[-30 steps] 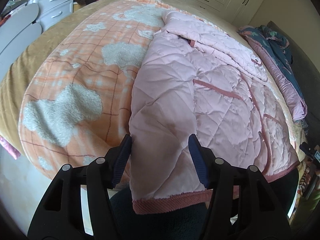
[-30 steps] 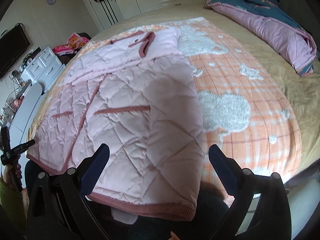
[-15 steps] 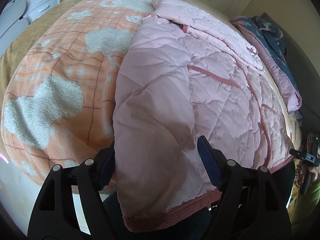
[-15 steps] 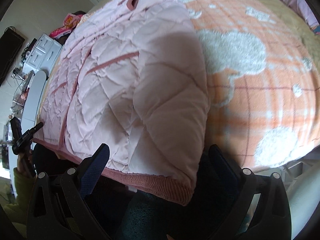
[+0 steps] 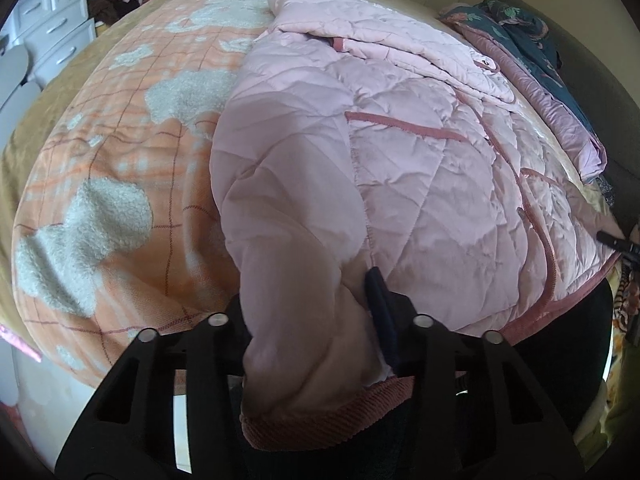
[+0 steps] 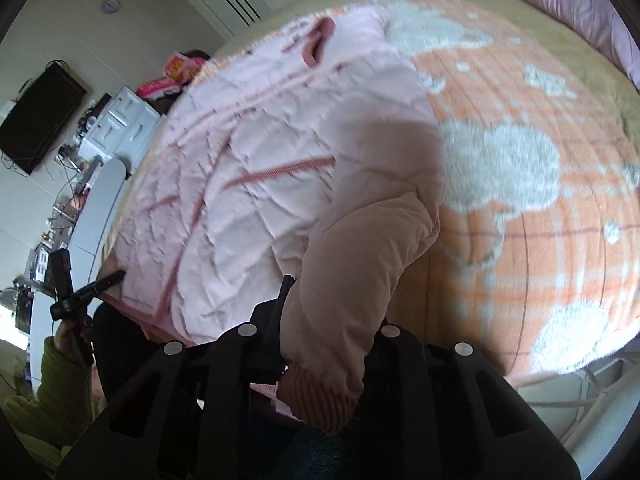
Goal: Fold large clothes
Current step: 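Grasp the hem with the left tool while the right tool grasps the hem, then lift the hem with both tools and carry it toward the collar, then lay the hem over the collar and open both tools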
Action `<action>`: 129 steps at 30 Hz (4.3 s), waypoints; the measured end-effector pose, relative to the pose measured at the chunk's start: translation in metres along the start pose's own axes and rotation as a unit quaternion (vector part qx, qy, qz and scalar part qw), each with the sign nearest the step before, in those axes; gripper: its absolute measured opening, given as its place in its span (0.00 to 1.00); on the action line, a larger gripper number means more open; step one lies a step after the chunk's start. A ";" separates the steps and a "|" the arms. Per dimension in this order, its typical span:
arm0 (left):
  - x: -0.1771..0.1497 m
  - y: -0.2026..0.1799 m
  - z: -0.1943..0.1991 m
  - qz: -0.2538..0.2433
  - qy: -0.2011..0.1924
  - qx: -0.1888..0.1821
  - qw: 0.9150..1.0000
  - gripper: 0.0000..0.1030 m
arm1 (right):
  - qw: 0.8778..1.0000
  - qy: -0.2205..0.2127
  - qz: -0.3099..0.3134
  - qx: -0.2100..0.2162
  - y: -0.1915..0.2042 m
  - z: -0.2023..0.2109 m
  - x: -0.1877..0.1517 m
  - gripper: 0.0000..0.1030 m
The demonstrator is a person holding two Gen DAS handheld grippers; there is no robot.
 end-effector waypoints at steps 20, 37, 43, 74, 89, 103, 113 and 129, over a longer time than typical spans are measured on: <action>0.069 -0.043 0.067 -0.015 -0.125 -0.033 0.992 0.12 | 0.987 -0.155 0.003 0.042 0.028 0.055 0.054 0.16; 0.144 -0.041 0.091 0.044 -0.211 -0.064 0.975 0.12 | 0.975 -0.209 -0.039 0.061 0.019 0.066 0.112 0.15; 0.167 -0.039 0.092 0.065 -0.233 -0.066 0.968 0.12 | 0.972 -0.218 -0.053 0.070 0.016 0.064 0.140 0.15; 0.253 -0.040 0.050 0.086 -0.317 0.006 0.945 0.13 | 0.959 -0.256 -0.110 0.052 0.001 -0.002 0.250 0.15; 0.289 -0.033 0.015 0.080 -0.300 0.017 0.950 0.13 | 0.955 -0.242 -0.150 0.084 -0.014 -0.036 0.280 0.21; 0.308 -0.026 -0.007 0.085 -0.286 0.011 0.954 0.13 | 0.937 -0.280 -0.147 0.146 -0.010 -0.028 0.286 0.78; 0.318 -0.022 -0.021 0.087 -0.281 0.030 0.955 0.15 | 0.953 -0.277 -0.118 0.045 -0.026 -0.053 0.257 0.88; 0.312 -0.039 -0.014 0.067 -0.283 0.020 0.957 0.70 | 0.978 -0.194 -0.055 -0.051 -0.021 -0.102 0.249 0.88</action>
Point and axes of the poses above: each gripper's, at about its wrist camera, not at the fingertips, and z roughly against the way its jaws point, y to its left, x to its top, the point moved 1 cm from there along -z, roughly the way its jaws point, and after that the axes turned 6 degrees about -x, right-handed, at the moved point
